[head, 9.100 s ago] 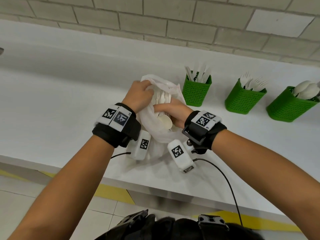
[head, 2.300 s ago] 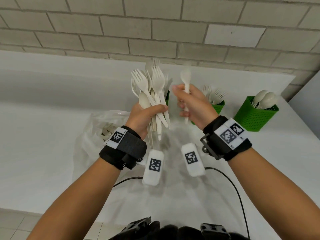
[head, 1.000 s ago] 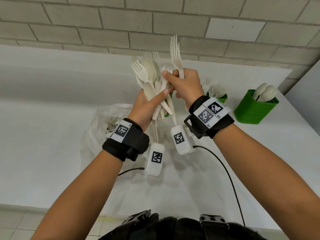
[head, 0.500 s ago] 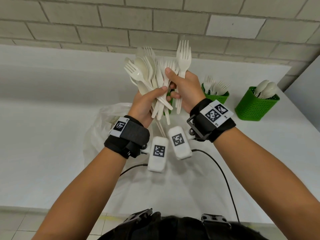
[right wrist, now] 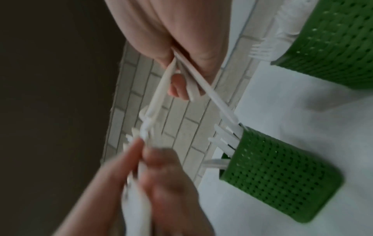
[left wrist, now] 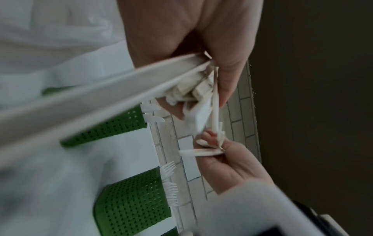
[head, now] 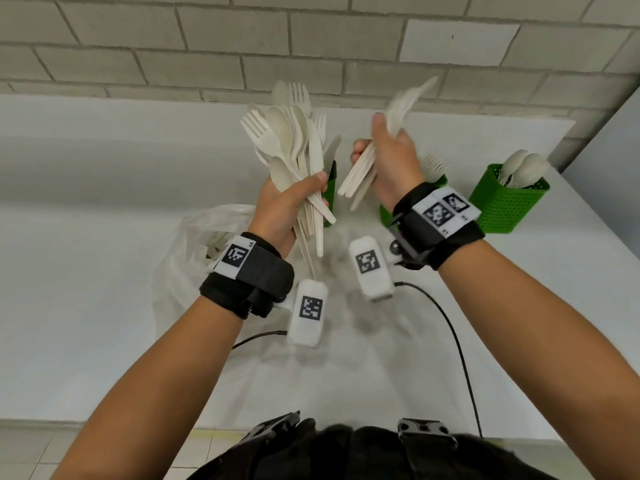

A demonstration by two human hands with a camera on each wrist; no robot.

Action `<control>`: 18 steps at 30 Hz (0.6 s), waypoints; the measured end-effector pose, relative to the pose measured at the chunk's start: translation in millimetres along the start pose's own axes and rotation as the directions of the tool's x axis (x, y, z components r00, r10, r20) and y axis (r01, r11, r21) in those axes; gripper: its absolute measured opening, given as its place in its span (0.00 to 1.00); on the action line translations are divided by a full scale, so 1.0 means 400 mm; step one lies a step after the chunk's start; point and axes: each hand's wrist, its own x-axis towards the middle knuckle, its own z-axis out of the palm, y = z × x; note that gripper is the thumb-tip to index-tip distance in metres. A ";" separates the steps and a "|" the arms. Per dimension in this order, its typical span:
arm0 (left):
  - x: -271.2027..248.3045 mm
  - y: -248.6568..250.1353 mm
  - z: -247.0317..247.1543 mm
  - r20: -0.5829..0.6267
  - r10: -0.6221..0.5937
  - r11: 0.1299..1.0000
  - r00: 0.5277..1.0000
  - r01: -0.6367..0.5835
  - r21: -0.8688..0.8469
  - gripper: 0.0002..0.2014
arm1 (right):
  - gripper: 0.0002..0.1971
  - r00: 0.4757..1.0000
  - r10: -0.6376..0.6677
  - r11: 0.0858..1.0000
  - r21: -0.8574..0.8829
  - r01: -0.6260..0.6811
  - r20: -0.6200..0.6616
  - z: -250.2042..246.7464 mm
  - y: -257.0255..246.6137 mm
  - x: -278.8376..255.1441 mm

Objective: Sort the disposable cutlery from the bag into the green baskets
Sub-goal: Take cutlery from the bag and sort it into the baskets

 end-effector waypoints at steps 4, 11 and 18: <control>0.001 -0.010 0.024 -0.026 -0.002 0.998 1.000 0.003 0.066 0.19 | 0.13 0.993 0.066 0.992 0.099 -0.076 0.098 -0.036 -0.023 0.002; 0.010 -0.031 0.075 0.021 0.156 0.931 0.988 -0.154 0.331 0.28 | 0.12 0.925 -0.101 0.832 -0.479 0.280 0.366 -0.014 -0.014 -0.049; 0.002 -0.056 0.073 -0.099 0.190 0.853 0.977 -0.114 0.509 0.39 | 0.15 0.936 0.006 0.839 -0.511 0.187 0.353 -0.021 -0.019 -0.044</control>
